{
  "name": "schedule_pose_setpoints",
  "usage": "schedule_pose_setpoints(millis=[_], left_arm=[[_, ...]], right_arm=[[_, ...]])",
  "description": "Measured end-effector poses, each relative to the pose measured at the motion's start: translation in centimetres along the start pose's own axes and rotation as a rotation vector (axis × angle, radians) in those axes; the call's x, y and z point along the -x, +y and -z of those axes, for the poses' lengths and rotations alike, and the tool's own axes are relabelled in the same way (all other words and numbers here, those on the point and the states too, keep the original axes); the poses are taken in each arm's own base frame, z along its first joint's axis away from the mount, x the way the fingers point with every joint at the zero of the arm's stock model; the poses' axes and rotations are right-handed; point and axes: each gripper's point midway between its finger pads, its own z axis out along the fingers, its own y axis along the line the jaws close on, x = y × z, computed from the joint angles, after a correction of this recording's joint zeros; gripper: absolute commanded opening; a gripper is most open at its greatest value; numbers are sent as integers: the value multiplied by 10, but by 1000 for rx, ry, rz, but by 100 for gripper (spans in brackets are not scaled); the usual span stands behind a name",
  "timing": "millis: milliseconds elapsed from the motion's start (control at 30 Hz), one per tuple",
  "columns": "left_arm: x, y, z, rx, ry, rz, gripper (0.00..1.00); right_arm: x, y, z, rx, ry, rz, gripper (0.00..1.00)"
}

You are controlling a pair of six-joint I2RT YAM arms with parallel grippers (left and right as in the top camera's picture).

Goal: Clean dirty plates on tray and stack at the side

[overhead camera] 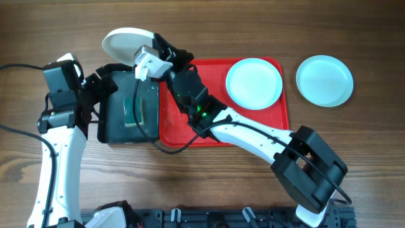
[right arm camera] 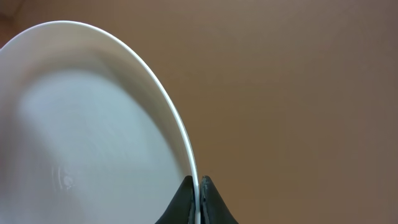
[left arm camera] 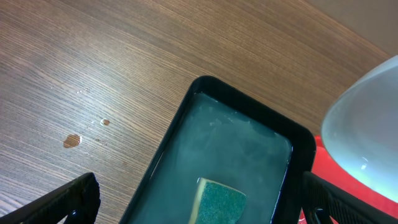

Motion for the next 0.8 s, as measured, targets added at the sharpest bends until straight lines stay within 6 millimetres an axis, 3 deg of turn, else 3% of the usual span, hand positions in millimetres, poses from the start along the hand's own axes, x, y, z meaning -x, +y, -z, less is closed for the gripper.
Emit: schedule_pose_setpoints(millis=[167, 333, 567, 800], left_arm=[[0, 0, 0, 0, 0, 0, 100], [0, 0, 0, 0, 0, 0, 100], [0, 0, 0, 0, 0, 0, 100], [0, 0, 0, 0, 0, 0, 100]], right_arm=[[-9, 7, 0, 28, 37, -152, 4], [-37, 20, -1, 75, 145, -385, 4], [-65, 52, 9, 168, 296, -630, 4], [-62, 76, 17, 282, 332, -773, 4]])
